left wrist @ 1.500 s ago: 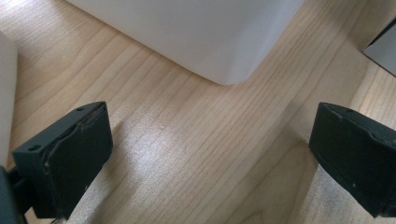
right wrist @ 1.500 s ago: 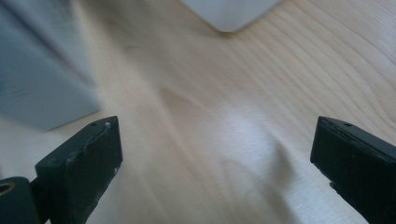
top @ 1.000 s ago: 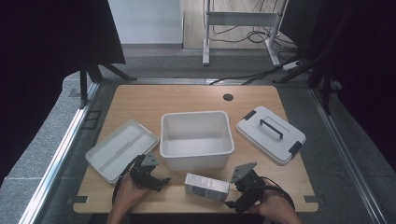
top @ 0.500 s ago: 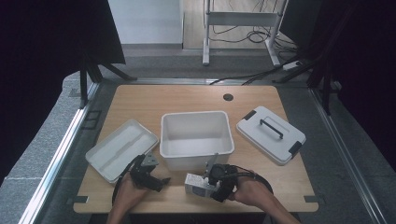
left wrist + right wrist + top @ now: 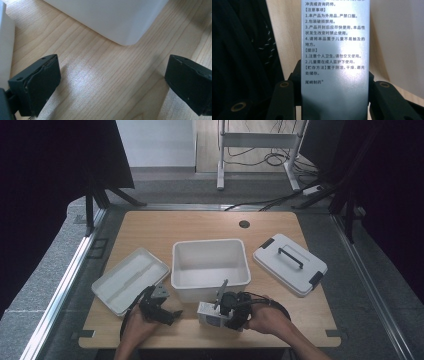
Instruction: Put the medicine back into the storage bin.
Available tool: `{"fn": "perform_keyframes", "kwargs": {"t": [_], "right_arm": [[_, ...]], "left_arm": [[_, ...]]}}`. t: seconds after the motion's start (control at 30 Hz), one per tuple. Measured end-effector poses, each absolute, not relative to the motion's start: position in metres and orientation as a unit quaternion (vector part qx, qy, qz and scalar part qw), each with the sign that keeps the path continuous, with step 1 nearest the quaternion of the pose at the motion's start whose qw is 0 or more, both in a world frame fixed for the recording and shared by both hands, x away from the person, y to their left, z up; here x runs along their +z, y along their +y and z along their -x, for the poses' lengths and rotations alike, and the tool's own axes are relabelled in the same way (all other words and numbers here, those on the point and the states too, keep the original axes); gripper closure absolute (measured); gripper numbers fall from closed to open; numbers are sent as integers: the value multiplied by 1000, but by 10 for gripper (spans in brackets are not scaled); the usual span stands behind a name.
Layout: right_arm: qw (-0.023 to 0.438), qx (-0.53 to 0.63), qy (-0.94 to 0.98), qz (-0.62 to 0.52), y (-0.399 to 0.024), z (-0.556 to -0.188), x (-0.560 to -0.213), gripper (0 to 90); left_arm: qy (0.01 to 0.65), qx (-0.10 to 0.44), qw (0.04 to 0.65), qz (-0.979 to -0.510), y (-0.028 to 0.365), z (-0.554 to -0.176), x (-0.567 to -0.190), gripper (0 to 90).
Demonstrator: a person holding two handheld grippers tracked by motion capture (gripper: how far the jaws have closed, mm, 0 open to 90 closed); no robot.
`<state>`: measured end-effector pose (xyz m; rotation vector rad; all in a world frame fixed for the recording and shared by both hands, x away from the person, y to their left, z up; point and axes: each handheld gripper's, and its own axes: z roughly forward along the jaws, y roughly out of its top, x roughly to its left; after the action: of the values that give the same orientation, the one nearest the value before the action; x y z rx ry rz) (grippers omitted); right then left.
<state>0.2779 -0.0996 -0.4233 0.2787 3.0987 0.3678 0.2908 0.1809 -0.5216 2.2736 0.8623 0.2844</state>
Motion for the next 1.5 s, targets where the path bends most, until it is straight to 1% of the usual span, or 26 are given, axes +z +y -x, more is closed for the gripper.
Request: {"fn": "perform_keyframes", "kwargs": {"t": [0.47, 0.63, 1.0, 1.23, 1.37, 1.5], "right_arm": [[-10, 137, 988, -77, -101, -279, -357, 555], [-2, 141, 987, -77, -100, -286, -334, 557], [31, 167, 980, -106, -96, -319, -294, 560], [56, 172, 975, -125, -91, -344, -287, 561], [72, 171, 972, -141, -86, -363, -296, 561], [77, 171, 970, -155, -84, -377, -310, 561]], "left_arm": [[331, 109, 340, -873, 181, -291, -521, 7], [332, 109, 342, -873, 181, -290, -521, 15], [332, 109, 344, -872, 181, -290, -521, 23], [331, 109, 346, -871, 181, -290, -521, 33], [330, 109, 345, -872, 181, -290, -521, 33], [329, 109, 344, -872, 182, -290, -521, 33]]}}
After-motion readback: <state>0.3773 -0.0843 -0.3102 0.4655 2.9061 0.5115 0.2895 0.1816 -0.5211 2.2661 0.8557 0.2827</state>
